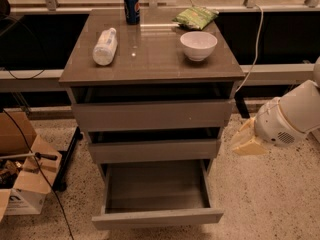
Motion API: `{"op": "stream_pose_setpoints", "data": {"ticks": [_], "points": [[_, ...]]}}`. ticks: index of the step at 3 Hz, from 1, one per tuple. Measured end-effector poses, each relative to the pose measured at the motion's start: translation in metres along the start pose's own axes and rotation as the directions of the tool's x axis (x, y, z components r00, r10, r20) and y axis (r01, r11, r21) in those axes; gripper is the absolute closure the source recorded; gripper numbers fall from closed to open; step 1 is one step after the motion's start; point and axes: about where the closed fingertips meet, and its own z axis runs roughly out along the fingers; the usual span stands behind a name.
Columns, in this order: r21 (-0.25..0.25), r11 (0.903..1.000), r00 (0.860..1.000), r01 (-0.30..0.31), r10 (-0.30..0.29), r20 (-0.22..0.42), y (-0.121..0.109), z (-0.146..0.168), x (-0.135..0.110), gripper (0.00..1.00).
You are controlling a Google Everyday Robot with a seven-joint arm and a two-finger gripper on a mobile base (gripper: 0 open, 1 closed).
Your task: Close bottom drawer
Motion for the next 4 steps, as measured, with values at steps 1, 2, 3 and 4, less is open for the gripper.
{"op": "stream_pose_setpoints", "data": {"ticks": [1, 2, 3, 4], "points": [[-0.047, 0.9988, 0.994, -0.012, 0.016, 0.104, -0.007, 0.044, 0.006, 1.00], [-0.129, 0.9912, 0.968, -0.030, 0.061, 0.245, -0.020, 0.108, 0.016, 1.00], [-0.219, 0.9744, 0.938, -0.053, 0.124, 0.324, -0.026, 0.163, 0.032, 1.00], [-0.219, 0.9744, 0.938, -0.053, 0.124, 0.324, -0.026, 0.163, 0.032, 1.00]]}}
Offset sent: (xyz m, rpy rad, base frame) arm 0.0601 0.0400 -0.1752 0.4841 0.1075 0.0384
